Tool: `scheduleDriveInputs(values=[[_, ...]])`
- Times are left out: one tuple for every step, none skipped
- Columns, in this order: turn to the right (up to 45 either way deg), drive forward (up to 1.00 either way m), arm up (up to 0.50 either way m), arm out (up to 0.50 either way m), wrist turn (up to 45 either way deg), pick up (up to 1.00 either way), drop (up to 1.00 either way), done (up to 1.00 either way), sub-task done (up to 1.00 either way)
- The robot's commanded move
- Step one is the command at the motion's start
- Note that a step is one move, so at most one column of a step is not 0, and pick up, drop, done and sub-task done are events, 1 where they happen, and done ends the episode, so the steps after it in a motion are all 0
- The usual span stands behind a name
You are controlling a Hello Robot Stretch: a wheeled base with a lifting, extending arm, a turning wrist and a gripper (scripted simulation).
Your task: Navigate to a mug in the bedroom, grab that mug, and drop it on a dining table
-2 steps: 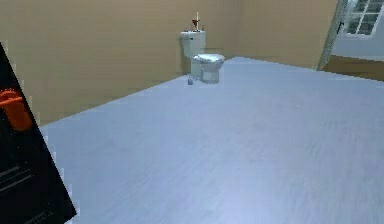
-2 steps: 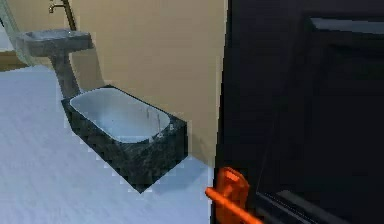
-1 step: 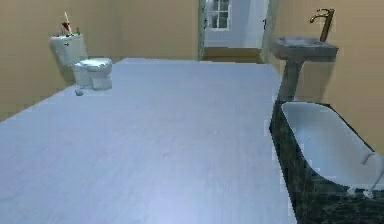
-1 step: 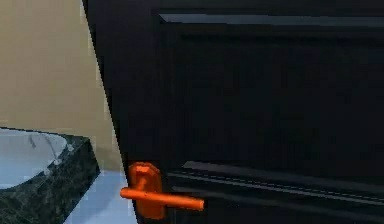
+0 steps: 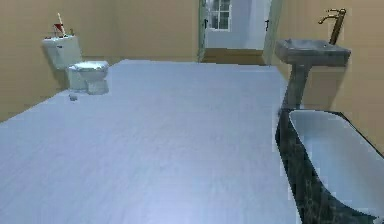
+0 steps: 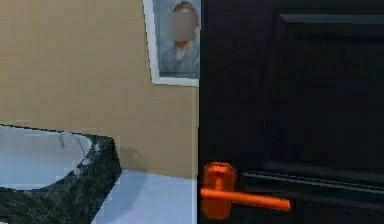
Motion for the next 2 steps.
scheduleDriveInputs(values=[[-45.0,0.0,0.0,0.0,0.0,0.0,0.0,0.0,0.0],[-33.0,0.0,0.0,0.0,0.0,0.0,0.0,0.0,0.0]])
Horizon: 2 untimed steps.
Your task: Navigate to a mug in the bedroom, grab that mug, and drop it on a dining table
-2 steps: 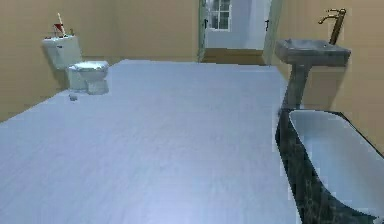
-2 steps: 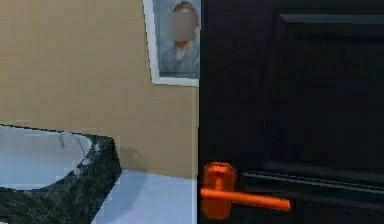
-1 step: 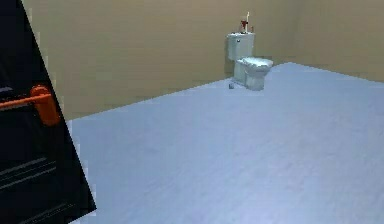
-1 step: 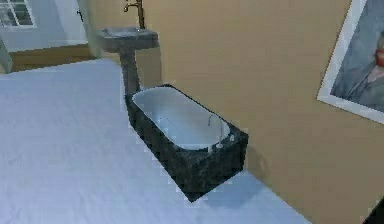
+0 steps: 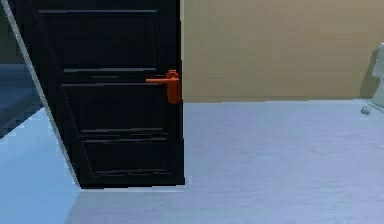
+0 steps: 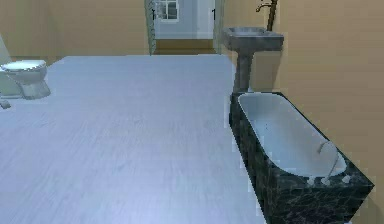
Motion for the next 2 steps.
scheduleDriveInputs(values=[[0.0,0.05,0.0,0.0,0.0,0.0,0.0,0.0,0.0],[45.0,0.0,0.0,0.0,0.0,0.0,0.0,0.0,0.0]])
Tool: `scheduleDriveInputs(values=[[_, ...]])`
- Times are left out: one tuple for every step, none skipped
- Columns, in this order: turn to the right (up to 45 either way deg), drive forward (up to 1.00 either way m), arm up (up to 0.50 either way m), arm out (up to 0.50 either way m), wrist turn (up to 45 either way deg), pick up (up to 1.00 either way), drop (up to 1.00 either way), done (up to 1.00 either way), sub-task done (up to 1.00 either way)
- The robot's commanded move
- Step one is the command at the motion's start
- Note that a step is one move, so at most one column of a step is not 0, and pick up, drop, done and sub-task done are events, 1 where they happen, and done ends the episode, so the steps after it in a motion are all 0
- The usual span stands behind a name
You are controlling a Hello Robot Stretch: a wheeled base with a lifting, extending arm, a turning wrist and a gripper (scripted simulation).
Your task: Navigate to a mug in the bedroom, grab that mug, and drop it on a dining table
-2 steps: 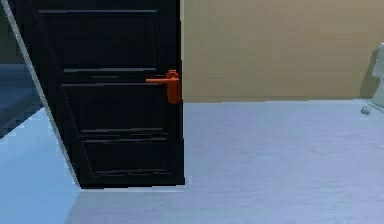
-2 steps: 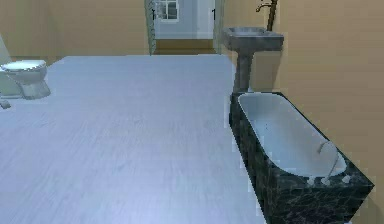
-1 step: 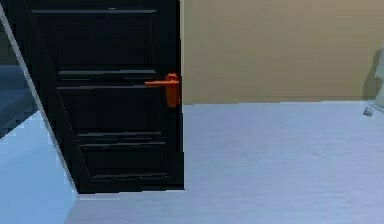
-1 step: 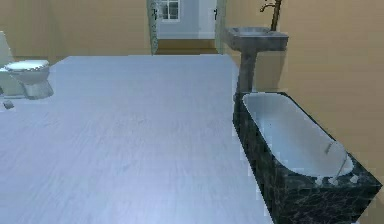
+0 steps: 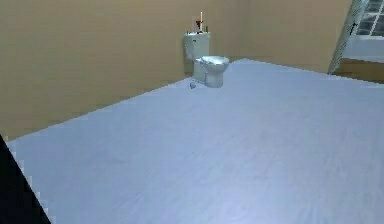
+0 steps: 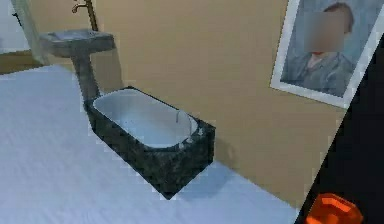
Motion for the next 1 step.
scheduleDriveInputs(values=[[39.0,0.0,0.0,0.0,0.0,0.0,0.0,0.0,0.0]])
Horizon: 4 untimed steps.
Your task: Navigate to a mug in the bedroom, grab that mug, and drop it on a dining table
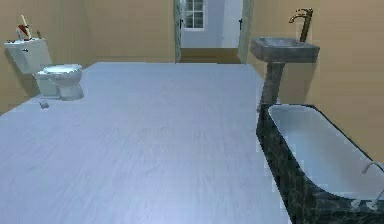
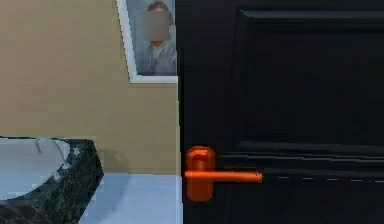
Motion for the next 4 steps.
scheduleDriveInputs(values=[[0.0,1.0,0.0,0.0,0.0,0.0,0.0,0.0,0.0],[0.0,1.0,0.0,0.0,0.0,0.0,0.0,0.0,0.0],[0.0,1.0,0.0,0.0,0.0,0.0,0.0,0.0,0.0],[3.0,0.0,0.0,0.0,0.0,0.0,0.0,0.0,0.0]])
